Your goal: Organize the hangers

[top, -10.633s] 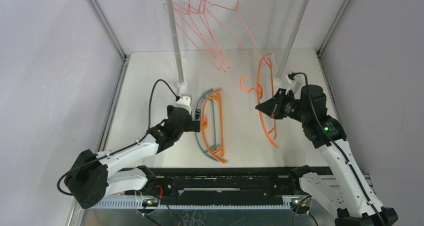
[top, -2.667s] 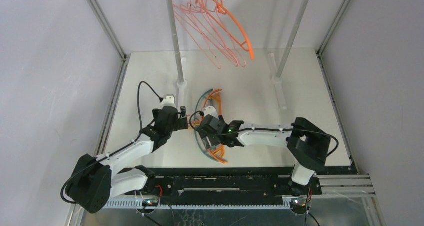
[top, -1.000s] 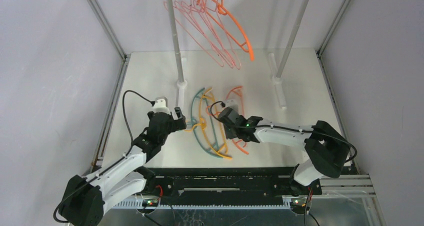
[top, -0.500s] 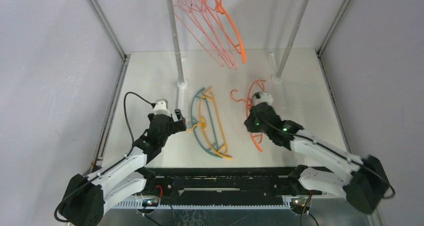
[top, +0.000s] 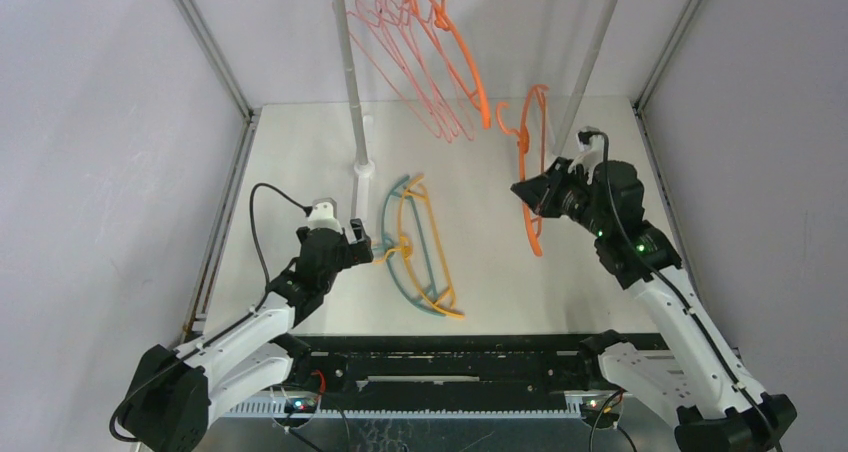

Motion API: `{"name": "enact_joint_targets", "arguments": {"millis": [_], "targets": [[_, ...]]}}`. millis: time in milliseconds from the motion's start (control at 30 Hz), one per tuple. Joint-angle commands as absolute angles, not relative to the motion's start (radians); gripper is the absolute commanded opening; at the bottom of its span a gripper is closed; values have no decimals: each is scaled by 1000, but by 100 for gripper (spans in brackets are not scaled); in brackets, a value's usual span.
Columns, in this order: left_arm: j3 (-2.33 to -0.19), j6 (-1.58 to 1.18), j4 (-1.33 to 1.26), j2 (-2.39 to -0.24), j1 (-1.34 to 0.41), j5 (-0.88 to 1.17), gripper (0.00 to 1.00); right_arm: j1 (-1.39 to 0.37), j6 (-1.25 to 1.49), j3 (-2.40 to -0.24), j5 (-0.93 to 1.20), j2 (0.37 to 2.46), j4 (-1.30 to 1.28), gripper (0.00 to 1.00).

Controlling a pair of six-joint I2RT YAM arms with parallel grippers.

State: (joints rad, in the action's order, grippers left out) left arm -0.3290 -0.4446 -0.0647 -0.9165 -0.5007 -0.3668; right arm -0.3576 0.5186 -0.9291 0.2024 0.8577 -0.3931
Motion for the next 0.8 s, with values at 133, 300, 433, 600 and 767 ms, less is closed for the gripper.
{"name": "enact_joint_targets", "arguments": {"millis": [133, 300, 433, 600, 767], "targets": [[-363, -434, -79, -894, -497, -387, 99, -279, 502, -1066, 372, 926, -325, 0], [-366, -433, -80, -902, -497, -383, 99, -233, 553, -1135, 494, 990, -225, 0], [-364, -434, -80, -899, -497, -388, 99, -211, 583, -1269, 531, 1063, -171, 0], [-366, -431, -78, -905, -497, -391, 99, -171, 651, -1448, 597, 1208, -98, 0], [-364, -432, -83, -906, -497, -387, 99, -136, 741, -1591, 658, 1370, -14, 0]]}}
